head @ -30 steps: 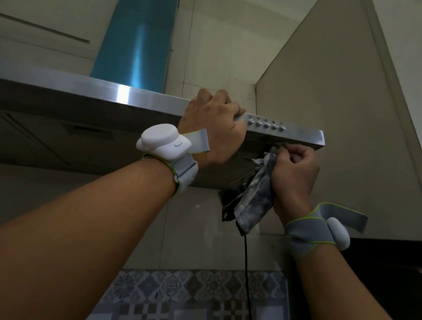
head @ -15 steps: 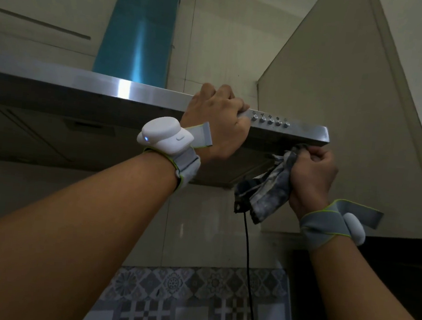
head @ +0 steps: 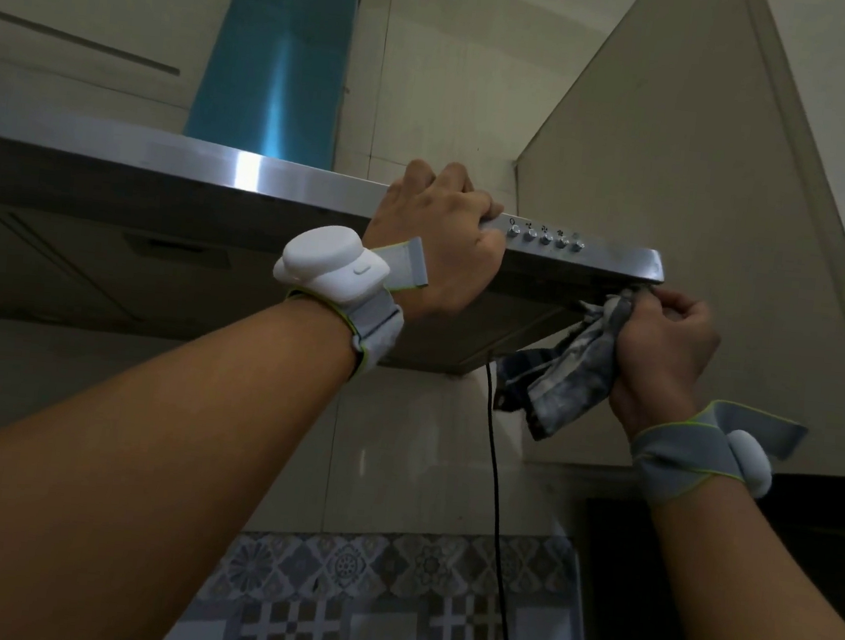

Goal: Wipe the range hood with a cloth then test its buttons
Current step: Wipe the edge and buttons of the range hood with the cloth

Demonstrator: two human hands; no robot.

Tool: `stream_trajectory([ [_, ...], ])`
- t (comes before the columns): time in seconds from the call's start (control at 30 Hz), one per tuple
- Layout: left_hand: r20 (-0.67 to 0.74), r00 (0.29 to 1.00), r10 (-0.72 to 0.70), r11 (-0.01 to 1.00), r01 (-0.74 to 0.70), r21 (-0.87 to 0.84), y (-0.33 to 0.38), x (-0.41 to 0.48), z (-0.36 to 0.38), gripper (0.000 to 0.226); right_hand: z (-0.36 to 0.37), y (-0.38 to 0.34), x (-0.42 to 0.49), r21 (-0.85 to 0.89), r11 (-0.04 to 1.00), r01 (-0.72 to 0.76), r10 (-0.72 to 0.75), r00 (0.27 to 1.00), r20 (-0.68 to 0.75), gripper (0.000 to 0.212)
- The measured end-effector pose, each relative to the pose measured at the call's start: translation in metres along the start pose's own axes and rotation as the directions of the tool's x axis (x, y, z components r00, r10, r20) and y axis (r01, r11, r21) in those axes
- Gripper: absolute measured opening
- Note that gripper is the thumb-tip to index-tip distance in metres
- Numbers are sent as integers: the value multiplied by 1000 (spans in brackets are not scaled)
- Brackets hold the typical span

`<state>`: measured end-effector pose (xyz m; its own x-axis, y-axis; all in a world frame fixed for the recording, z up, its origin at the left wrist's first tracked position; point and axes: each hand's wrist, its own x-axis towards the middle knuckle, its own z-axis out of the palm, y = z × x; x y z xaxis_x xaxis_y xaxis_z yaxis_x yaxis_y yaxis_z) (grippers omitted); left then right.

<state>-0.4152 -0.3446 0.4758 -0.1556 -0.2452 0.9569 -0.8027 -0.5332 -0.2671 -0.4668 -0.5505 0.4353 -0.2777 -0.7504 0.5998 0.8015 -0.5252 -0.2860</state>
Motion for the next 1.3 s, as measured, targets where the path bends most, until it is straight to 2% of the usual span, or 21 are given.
stream_trajectory([
  [0.2, -2, 1000, 10, 1000, -10, 14, 0, 0, 1, 62, 5, -4, -13, 29, 995, 98, -99, 995, 29, 19],
  [0.4, -3, 1000, 5, 1000, -5, 4, 0, 0, 0, 62, 9, 0, -13, 42, 999, -11, 8, 998, 60, 19],
  [0.6, -2, 1000, 4, 1000, -4, 0, 3, -1, -1, 61, 30, -3, -42, 13, 993, 121, -122, 986, 113, 15],
  [0.73, -20, 1000, 2, 1000, -2, -8, 2, -3, -1, 61, 52, 11, -63, -36, 999, 34, -26, 980, 198, 15],
  [0.83, 1, 1000, 13, 1000, -13, -9, 0, -1, -2, 61, 51, 15, -60, -38, 998, -43, 48, 989, 141, 11],
  [0.9, 19, 1000, 18, 1000, -18, -4, -2, 0, -3, 62, 44, 11, -53, -38, 998, -44, 47, 996, 78, 12],
  [1.0, 7, 1000, 22, 1000, -22, -1, -3, 0, -2, 62, 37, 4, -48, 1, 999, 33, -33, 999, 17, 12],
  [1.13, -7, 1000, 17, 1000, -17, -7, -1, -2, -1, 61, 45, -3, -67, 36, 981, 188, -191, 971, 145, 10],
  [1.23, -8, 1000, 11, 1000, -11, -19, 0, -2, -2, 61, 50, 8, -67, 10, 997, 81, -82, 971, 223, 13],
  [1.3, 7, 1000, 9, 1000, -9, -28, -1, -2, -2, 63, 46, 14, -53, -51, 999, 8, 0, 987, 162, 9],
])
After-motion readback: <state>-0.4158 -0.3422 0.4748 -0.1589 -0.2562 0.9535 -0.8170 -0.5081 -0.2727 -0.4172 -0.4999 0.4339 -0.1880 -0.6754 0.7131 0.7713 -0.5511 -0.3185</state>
